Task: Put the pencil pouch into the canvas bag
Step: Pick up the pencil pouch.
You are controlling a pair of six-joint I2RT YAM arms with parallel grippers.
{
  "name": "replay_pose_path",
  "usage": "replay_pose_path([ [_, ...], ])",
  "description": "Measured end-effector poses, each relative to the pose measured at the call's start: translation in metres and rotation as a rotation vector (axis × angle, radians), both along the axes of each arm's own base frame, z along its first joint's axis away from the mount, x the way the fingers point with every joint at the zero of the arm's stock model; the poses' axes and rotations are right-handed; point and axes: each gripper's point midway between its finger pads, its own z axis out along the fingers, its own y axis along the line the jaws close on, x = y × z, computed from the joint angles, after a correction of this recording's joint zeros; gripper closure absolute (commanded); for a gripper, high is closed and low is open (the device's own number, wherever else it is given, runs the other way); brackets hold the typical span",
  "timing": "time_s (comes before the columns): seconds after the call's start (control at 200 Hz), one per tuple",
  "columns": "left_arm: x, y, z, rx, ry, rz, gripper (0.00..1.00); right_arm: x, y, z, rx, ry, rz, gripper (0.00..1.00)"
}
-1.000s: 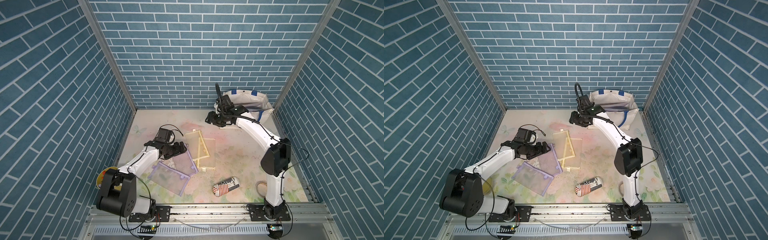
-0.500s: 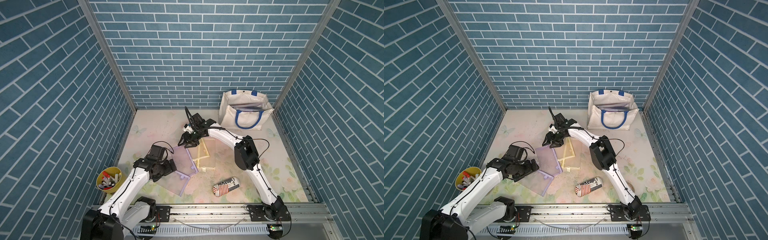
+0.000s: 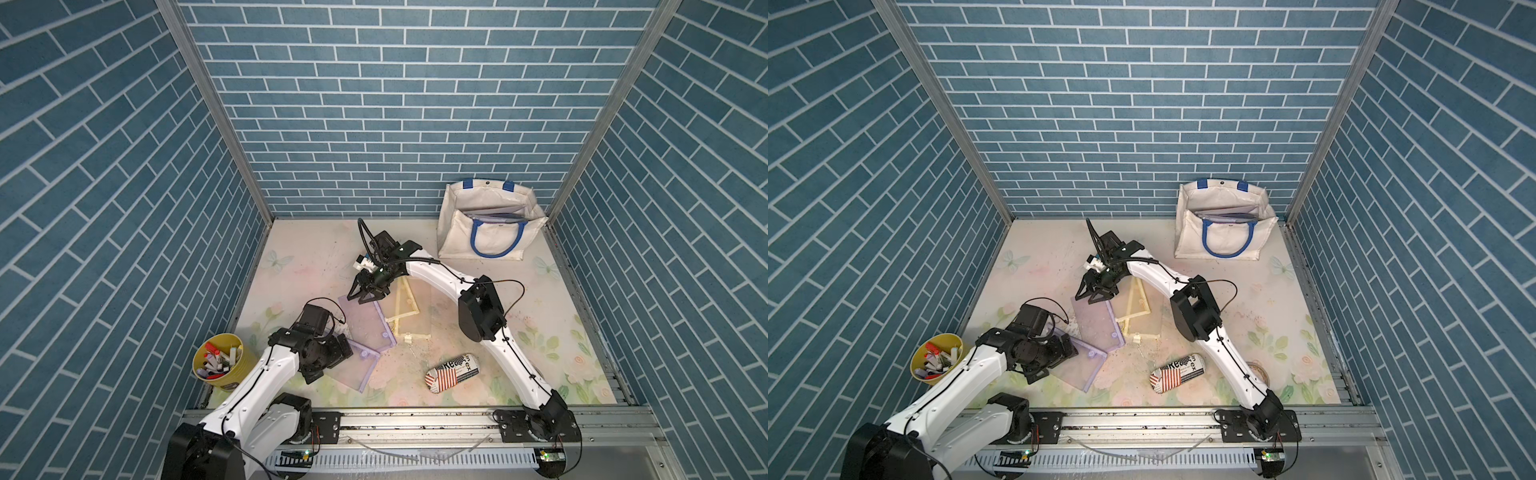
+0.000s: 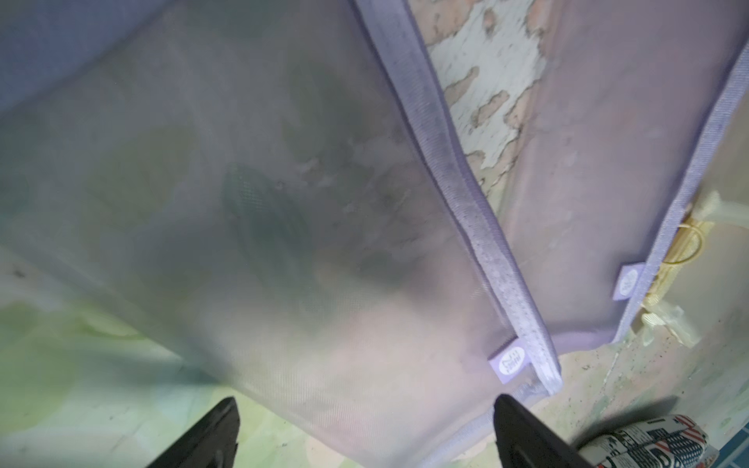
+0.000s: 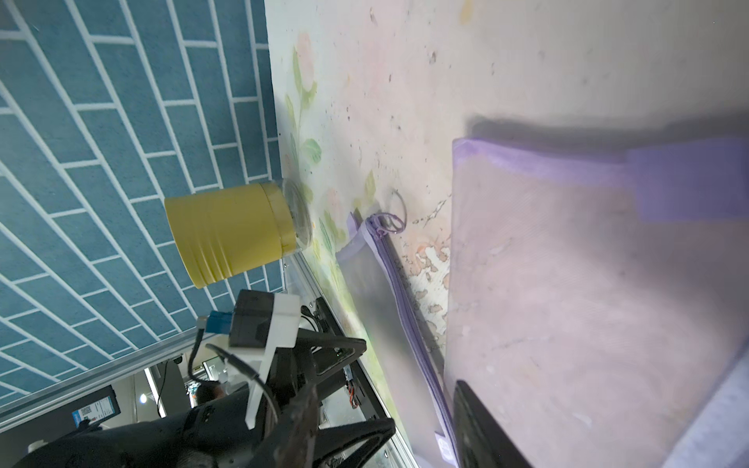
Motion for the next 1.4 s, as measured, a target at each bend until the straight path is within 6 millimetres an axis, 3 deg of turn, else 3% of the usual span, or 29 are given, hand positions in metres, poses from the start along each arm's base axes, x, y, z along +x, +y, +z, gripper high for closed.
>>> replay_pose_path([
  [0.135,0.000,-0.002,-0.004,-0.026,-0.020,0.031,0.05,-0.010,-0.003,-0.005,-0.024,0.012,0.025,0.48],
  [0.29,0.002,0.000,-0.007,-0.041,-0.038,0.091,0.17,-0.018,-0.006,-0.021,-0.063,0.040,0.043,0.49],
  [0.545,0.053,-0.024,-0.003,-0.157,-0.187,0.086,0.30,-0.019,-0.012,-0.058,-0.153,0.100,0.046,0.50],
  [0.845,0.095,-0.039,-0.004,-0.200,-0.267,0.057,0.44,-0.017,-0.029,-0.062,-0.186,0.128,0.027,0.51],
  [0.925,0.103,-0.042,-0.003,-0.204,-0.277,0.047,0.47,-0.016,-0.033,-0.062,-0.193,0.129,0.020,0.57],
  [1.045,0.107,-0.043,-0.003,-0.199,-0.281,0.036,0.50,-0.013,-0.038,-0.063,-0.190,0.125,0.011,0.82],
  [1.18,0.106,-0.040,-0.003,-0.167,-0.273,0.018,0.50,-0.006,-0.040,-0.061,-0.173,0.113,-0.011,1.00],
  [1.32,0.105,-0.031,0.008,-0.101,-0.275,-0.004,0.50,0.007,-0.042,-0.040,-0.117,0.087,-0.063,1.00],
  [1.4,0.112,-0.029,0.025,-0.076,-0.313,-0.019,0.48,0.021,-0.046,-0.013,-0.063,0.050,-0.109,1.00],
])
